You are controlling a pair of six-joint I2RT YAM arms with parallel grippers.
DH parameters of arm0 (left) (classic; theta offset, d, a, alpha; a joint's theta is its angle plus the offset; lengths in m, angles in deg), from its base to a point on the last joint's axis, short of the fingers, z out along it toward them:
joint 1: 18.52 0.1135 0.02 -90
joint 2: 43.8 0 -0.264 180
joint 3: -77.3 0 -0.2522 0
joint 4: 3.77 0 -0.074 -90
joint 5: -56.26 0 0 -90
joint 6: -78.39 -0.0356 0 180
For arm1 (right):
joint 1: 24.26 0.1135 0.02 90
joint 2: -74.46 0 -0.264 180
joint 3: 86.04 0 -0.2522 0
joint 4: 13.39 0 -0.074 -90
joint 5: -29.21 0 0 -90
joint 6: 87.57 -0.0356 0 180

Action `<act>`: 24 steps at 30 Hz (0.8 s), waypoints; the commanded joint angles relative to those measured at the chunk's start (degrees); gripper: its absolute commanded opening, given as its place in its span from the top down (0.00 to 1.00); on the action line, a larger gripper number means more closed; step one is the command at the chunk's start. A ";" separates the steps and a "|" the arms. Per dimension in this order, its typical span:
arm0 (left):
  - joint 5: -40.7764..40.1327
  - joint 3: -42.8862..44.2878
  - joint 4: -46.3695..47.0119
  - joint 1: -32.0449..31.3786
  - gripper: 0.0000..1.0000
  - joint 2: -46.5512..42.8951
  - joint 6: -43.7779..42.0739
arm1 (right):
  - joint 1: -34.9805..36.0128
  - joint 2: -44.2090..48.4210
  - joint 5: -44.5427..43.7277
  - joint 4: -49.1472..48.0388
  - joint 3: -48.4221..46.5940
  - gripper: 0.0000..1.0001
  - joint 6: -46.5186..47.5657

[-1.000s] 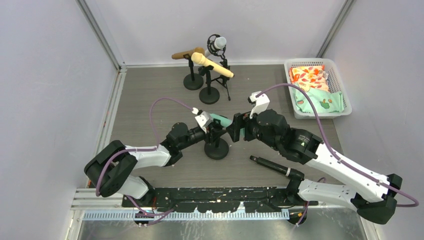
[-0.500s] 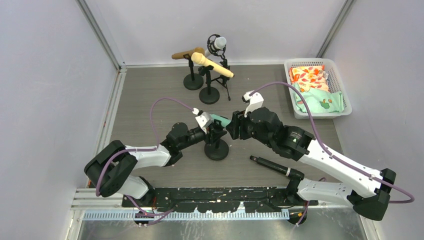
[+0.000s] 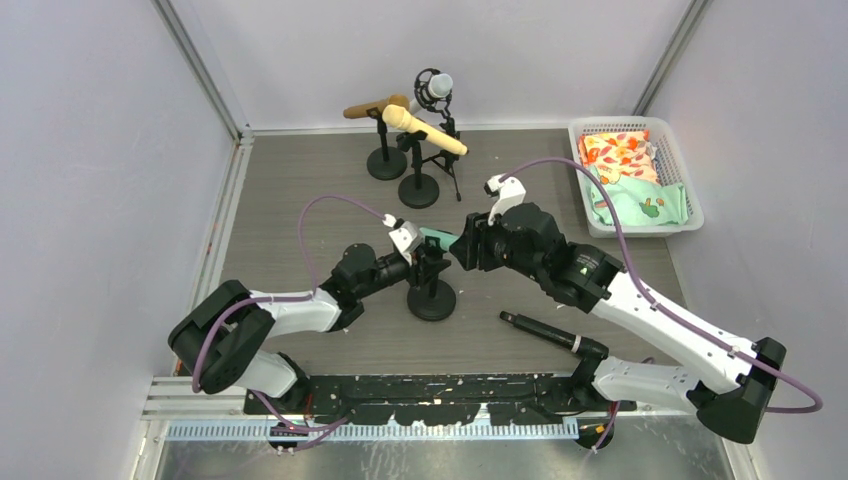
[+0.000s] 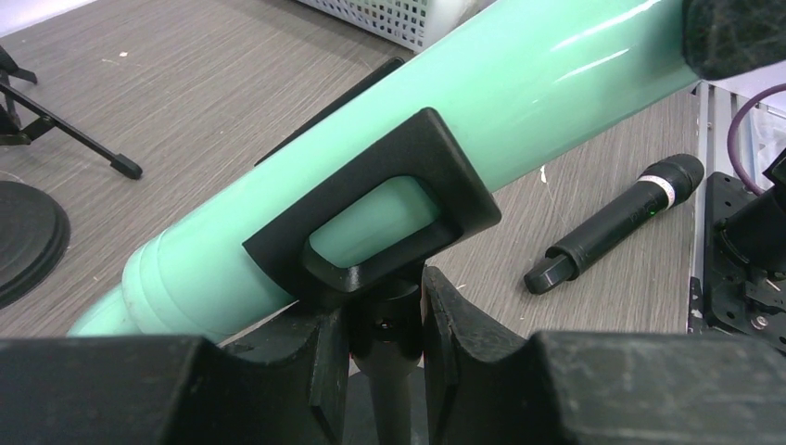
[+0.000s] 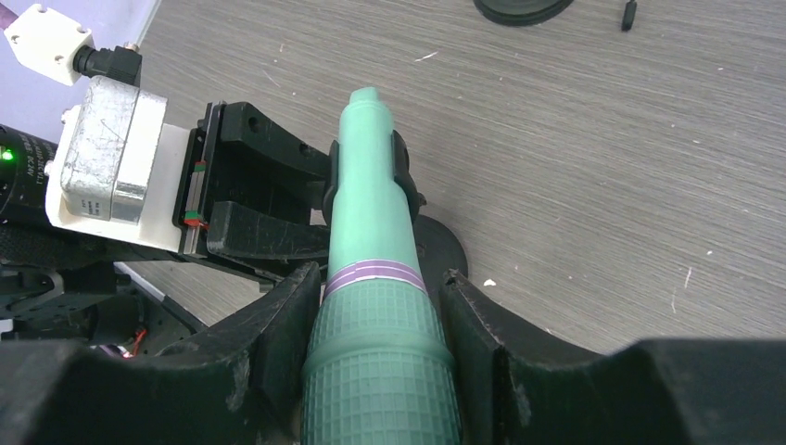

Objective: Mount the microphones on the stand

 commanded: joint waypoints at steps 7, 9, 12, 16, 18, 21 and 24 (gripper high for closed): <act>6.30 2.36 7.79 -2.22 1.00 -1.88 -0.86 | -4.04 -9.35 5.98 -1.74 1.56 0.98 0.12; 6.04 2.30 7.79 -2.27 1.00 -1.93 -0.95 | -4.04 -10.54 6.28 -0.96 1.10 0.99 0.56; 5.84 2.10 7.79 -2.31 1.00 -1.69 -1.32 | -4.07 -11.40 6.12 -0.91 1.27 0.99 0.96; 5.86 2.23 7.79 -2.31 1.00 -1.63 -1.26 | -4.08 -12.06 5.47 -0.74 1.29 0.99 1.37; 5.70 2.16 7.79 -2.31 1.00 -1.70 -1.26 | -4.07 -12.47 5.49 -0.53 1.26 0.99 1.46; 5.50 1.93 7.79 -2.31 1.00 -1.84 -1.32 | -4.07 -13.05 5.51 -0.82 1.53 0.99 1.57; 5.32 1.93 7.83 -2.28 1.00 -1.51 -1.61 | -4.10 -14.07 5.34 -0.78 1.56 0.99 2.08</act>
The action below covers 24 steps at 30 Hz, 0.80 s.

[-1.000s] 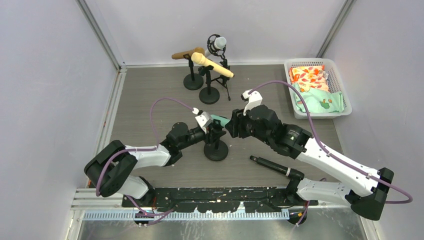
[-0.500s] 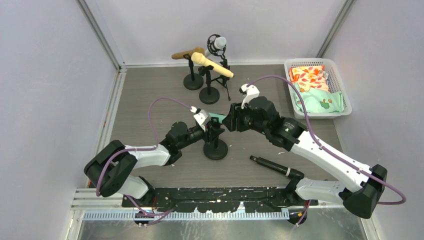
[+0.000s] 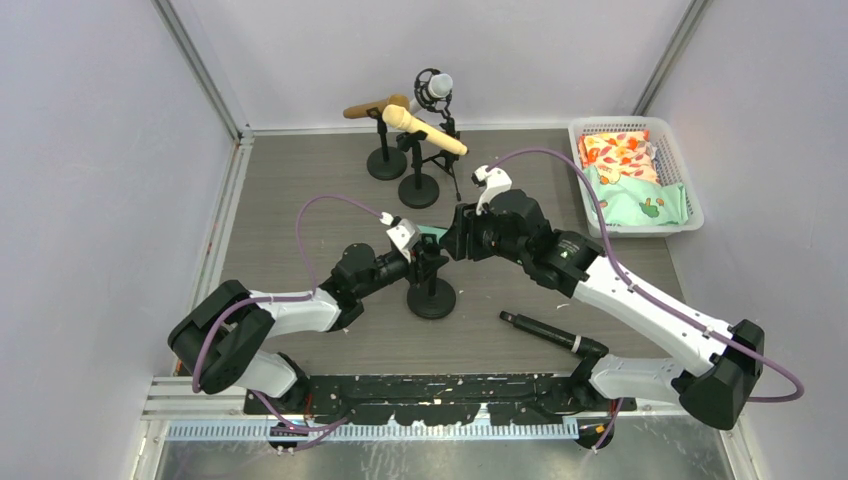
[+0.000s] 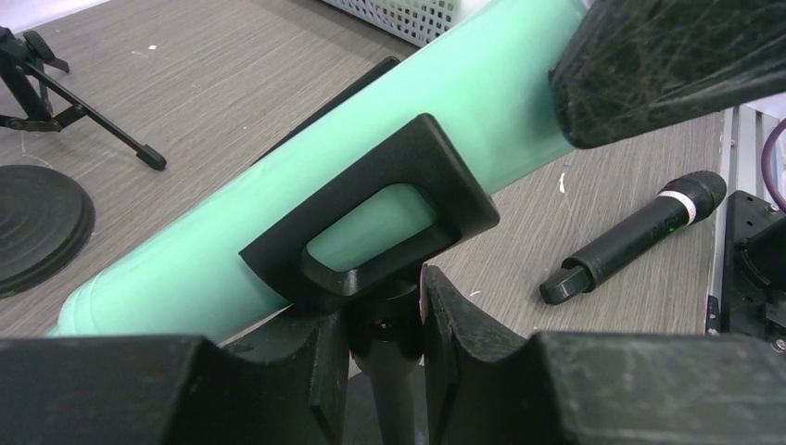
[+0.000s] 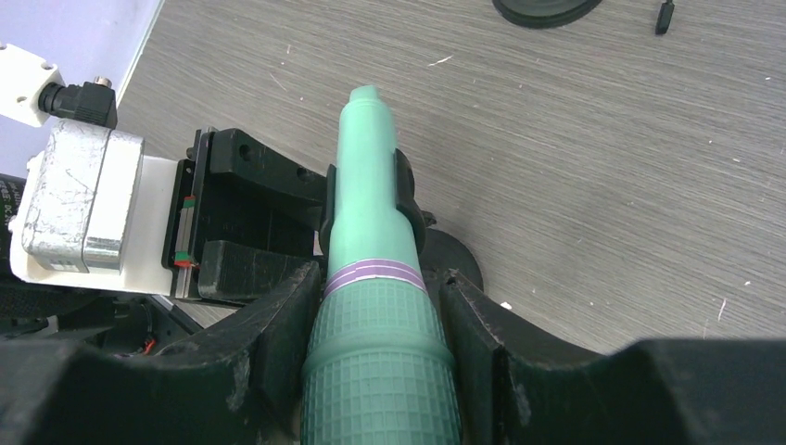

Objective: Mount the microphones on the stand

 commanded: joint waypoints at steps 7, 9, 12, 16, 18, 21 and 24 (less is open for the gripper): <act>7.40 1.34 8.40 -2.55 1.00 -1.58 -2.24 | -0.28 -7.06 -1.31 3.17 2.95 0.99 2.17; 6.97 1.11 8.40 -2.58 1.00 -1.52 -2.40 | -0.25 -6.59 -1.73 2.96 2.99 0.95 2.46; 3.45 0.27 9.51 -2.49 1.00 -1.10 -2.08 | -0.33 -4.36 -3.16 2.94 2.43 0.71 3.05; -0.96 -1.79 13.39 -2.40 1.00 0.17 -1.21 | -0.25 1.85 -6.27 1.37 2.03 0.23 4.16; -2.14 -2.43 15.02 -2.40 1.00 1.02 -1.32 | -0.34 5.30 -5.84 -0.36 2.12 0.08 4.85; -4.38 -3.15 17.20 -2.40 1.00 2.63 -1.83 | -0.39 9.30 -3.95 -1.70 0.74 0.00 6.39; -7.05 -4.31 21.20 -2.24 1.00 4.03 -2.83 | -0.35 13.64 -1.56 -4.72 0.14 0.00 7.65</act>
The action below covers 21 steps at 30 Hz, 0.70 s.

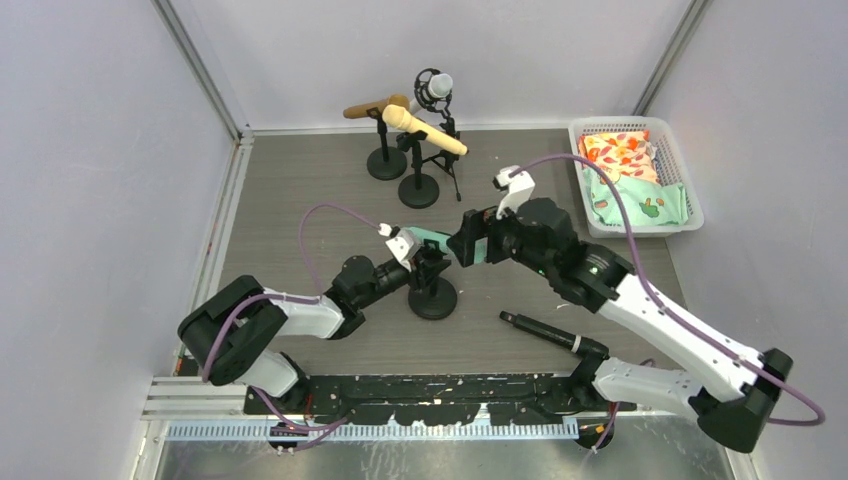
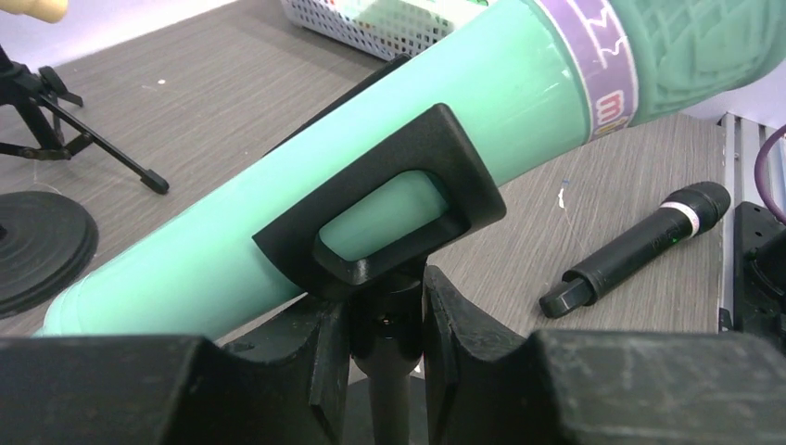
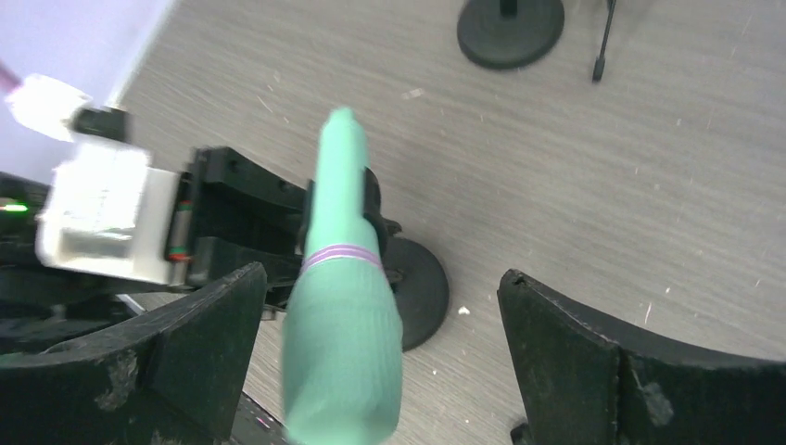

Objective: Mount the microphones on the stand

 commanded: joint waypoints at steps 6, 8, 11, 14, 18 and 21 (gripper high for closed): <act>-6.11 0.28 9.48 4.16 1.00 -0.28 -4.89 | -0.21 17.03 0.85 -16.54 4.42 0.00 3.93; -4.67 1.83 9.22 7.55 1.00 -0.02 -4.92 | -0.21 18.79 -0.97 -16.90 6.38 0.00 4.95; -1.85 3.51 10.68 13.85 1.00 0.94 -3.79 | -0.21 20.16 -1.87 -15.70 8.17 0.00 5.18; -0.69 5.67 10.88 19.23 1.00 2.10 -3.77 | -0.22 21.13 -1.96 -15.04 9.75 0.00 4.45; -0.97 9.59 13.08 24.75 1.00 6.36 -3.79 | -0.21 22.25 -2.53 -15.13 11.43 0.00 4.04; -0.68 13.42 16.08 28.54 1.00 12.03 -2.02 | -0.23 22.61 -2.57 -14.80 12.08 0.00 4.01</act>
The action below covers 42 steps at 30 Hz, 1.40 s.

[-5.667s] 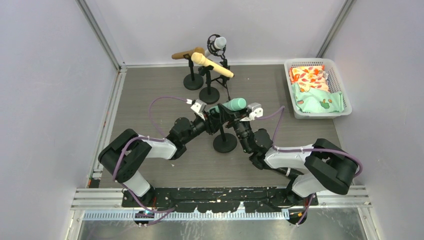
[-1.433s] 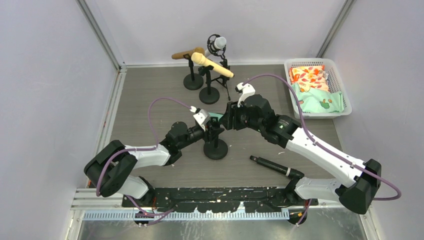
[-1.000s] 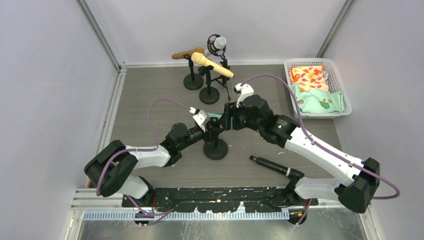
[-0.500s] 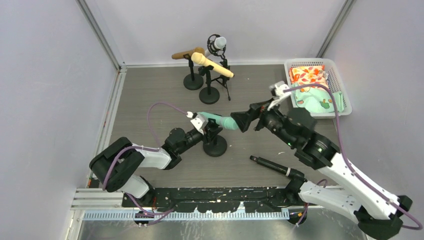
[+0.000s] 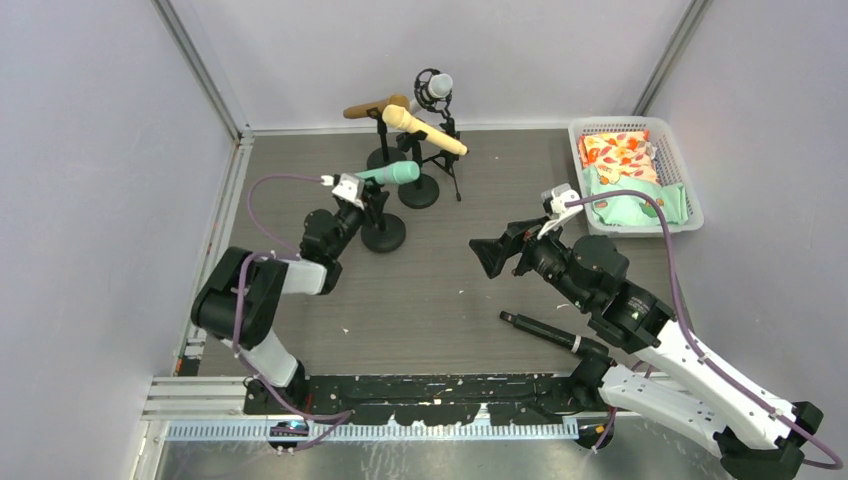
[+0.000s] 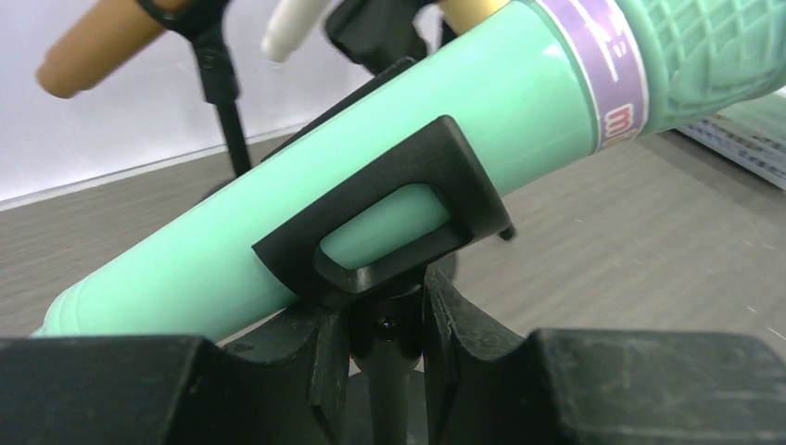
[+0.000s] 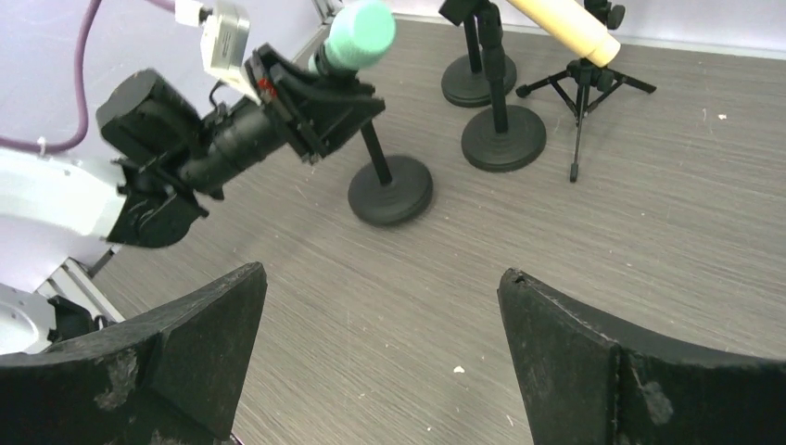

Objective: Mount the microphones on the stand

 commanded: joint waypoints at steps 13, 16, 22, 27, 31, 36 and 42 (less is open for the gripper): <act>12.65 22.91 14.21 10.37 1.00 19.47 3.07 | -0.21 4.21 -1.52 1.45 1.15 0.00 -0.23; 15.57 25.48 14.26 10.66 1.00 22.09 2.88 | -0.21 4.33 -1.47 1.43 1.53 0.00 -0.20; 18.44 28.43 14.26 11.32 0.99 25.95 2.33 | -0.21 3.94 -1.01 1.91 1.10 0.00 -0.02; 17.05 27.56 14.26 11.59 0.66 26.76 2.11 | -0.21 3.51 -1.12 1.78 0.97 0.00 0.21; 16.93 25.96 14.25 11.55 0.51 26.01 2.53 | -0.25 3.17 -1.41 1.49 0.89 0.00 0.51; 14.57 20.41 14.26 11.55 0.12 22.14 2.72 | -0.29 2.39 -3.80 1.84 0.59 0.00 0.70; 8.64 9.14 14.20 10.82 0.00 13.18 3.74 | -0.21 -0.29 -12.02 3.25 -0.10 0.00 -0.03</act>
